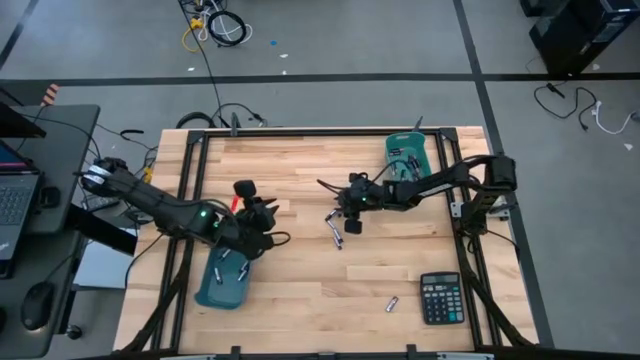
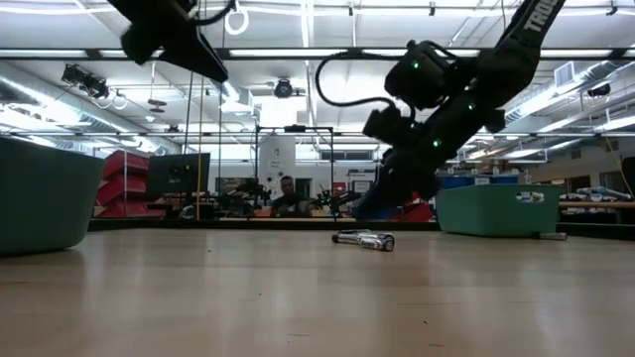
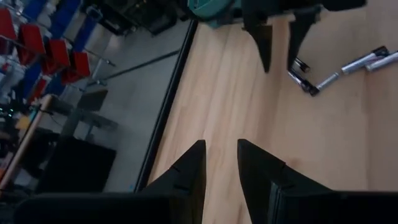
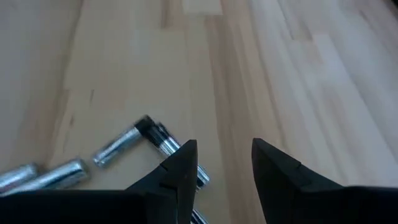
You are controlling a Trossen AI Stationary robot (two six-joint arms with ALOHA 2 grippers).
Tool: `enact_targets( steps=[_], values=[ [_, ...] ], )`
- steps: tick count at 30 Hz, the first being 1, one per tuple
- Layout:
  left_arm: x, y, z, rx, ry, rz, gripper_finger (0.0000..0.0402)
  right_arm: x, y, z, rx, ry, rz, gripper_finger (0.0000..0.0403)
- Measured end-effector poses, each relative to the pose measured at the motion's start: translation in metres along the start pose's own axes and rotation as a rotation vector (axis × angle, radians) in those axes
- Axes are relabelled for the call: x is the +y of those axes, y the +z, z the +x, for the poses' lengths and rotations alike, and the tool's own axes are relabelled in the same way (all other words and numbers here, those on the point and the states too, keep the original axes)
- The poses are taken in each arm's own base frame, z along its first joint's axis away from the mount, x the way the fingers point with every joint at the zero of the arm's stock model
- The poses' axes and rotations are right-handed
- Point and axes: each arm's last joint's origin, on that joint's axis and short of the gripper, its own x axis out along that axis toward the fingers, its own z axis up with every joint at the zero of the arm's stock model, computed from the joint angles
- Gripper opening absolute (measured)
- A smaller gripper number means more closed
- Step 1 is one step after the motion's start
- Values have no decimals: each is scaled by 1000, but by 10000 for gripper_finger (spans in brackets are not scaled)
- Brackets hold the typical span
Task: Sort batteries
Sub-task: Put the silver battery into the blue bin
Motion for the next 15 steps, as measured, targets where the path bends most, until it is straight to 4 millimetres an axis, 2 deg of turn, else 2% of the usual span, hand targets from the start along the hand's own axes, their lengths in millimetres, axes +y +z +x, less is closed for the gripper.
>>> enact_targets(
  steps=[15],
  values=[
    [14, 8, 24, -33, 23, -47, 92, 0, -9, 9, 44, 27, -12, 137]
  ],
)
